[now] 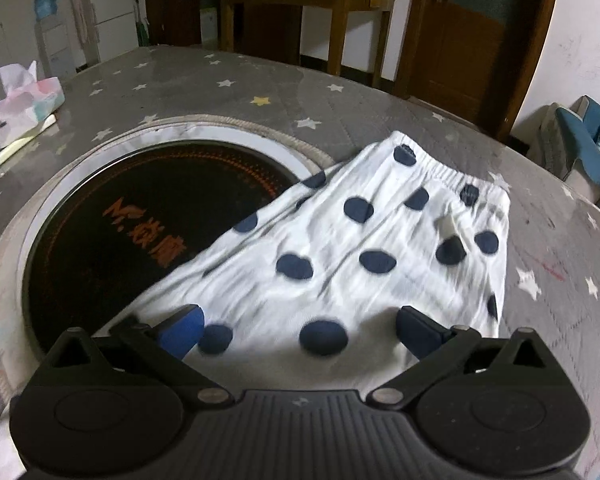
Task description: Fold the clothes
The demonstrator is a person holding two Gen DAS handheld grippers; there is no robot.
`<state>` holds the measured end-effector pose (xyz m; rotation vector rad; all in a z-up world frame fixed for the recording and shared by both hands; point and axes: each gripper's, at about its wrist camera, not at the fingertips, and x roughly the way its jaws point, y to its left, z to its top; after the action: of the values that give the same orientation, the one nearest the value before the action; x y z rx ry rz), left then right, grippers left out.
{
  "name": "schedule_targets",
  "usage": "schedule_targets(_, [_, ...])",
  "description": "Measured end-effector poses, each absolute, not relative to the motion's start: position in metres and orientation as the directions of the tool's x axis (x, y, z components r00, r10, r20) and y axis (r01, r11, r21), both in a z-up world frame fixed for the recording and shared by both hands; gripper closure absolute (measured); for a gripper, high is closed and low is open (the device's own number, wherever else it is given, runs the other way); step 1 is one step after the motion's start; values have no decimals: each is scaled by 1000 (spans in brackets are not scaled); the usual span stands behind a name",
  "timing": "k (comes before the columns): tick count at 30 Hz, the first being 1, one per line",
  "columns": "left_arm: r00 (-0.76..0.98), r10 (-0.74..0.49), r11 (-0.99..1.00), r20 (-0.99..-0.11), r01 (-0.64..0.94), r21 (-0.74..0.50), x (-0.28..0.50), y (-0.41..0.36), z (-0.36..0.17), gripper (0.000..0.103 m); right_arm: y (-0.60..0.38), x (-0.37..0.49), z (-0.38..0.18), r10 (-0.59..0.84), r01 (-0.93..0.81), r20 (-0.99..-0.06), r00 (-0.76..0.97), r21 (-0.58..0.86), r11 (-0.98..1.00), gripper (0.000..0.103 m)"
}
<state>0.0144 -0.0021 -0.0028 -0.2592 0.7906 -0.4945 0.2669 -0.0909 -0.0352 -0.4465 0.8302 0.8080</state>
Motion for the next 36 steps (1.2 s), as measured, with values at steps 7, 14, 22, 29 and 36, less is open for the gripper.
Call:
schedule_targets(7, [597, -523, 851, -608, 336, -403, 14, -2, -4, 0, -67, 296, -36, 466, -786, -797, 385, -19, 618, 0])
schedule_targets(14, [599, -529, 848, -601, 344, -404, 14, -2, -6, 0, -43, 322, -41, 455, -764, -780, 430, -45, 644, 0])
schedule_targets(22, [600, -545, 836, -585, 338, -433, 12, 7, -6, 0, -51, 342, -33, 474, -710, -763, 440, 27, 703, 0])
schedule_targets(29, [593, -571, 817, -568, 344, -462, 13, 14, -6, 0, -78, 355, -24, 456, -649, -748, 483, 44, 760, 0])
schedule_targets(36, [586, -594, 800, -551, 356, -483, 15, 19, -7, 0, -75, 370, -40, 383, -604, -765, 518, -10, 797, 0])
